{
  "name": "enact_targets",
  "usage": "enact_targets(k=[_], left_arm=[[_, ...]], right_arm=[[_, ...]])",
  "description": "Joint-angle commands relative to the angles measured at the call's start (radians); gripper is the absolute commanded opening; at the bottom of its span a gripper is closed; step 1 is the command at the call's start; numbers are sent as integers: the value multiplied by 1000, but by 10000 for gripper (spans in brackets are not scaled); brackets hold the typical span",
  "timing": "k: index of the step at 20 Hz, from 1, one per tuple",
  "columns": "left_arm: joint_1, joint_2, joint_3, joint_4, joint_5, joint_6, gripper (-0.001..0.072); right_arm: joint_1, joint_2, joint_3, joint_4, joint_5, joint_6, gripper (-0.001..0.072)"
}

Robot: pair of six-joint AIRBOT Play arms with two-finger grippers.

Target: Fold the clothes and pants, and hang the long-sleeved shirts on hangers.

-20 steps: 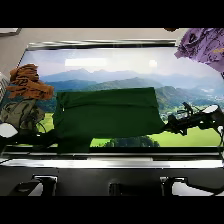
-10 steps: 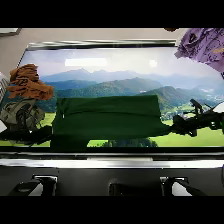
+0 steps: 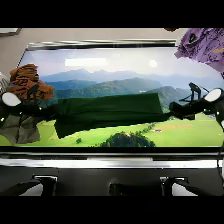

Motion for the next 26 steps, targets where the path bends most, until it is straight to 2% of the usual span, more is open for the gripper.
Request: enact_targets(k=[1,5,10,15,16,17,18,19,21,22,24,26], left_arm=[[0,-160,129,0,25,25,17],[0,-282,247,0,26,32,17],[1,-370,322,0,48,27,17],[6,-427,325,1,56,24,18],[6,-432,325,1,68,24,18],[6,-432,325,0,85,24,21],[6,-429,325,0,98,23,52],[7,-426,330,0,103,23,183],[8,-420,360,1,83,23,542],[10,-414,380,8,68,20,659],[13,-396,425,16,44,21,675],[14,-377,467,36,40,21,675]], right_arm=[[5,-157,153,58,-6,-26,34],[66,-300,272,64,-14,-42,35],[136,-401,391,18,-108,10,35],[142,-489,450,-14,-100,53,36],[142,-499,450,-23,-100,66,53],[140,-502,450,-24,-100,76,165],[140,-499,450,-14,-93,95,335],[137,-492,456,-14,-69,121,434],[107,-474,512,-5,29,128,513],[75,-473,548,16,73,126,557],[-18,-479,568,129,86,104,559],[-93,-525,568,273,117,37,559]])
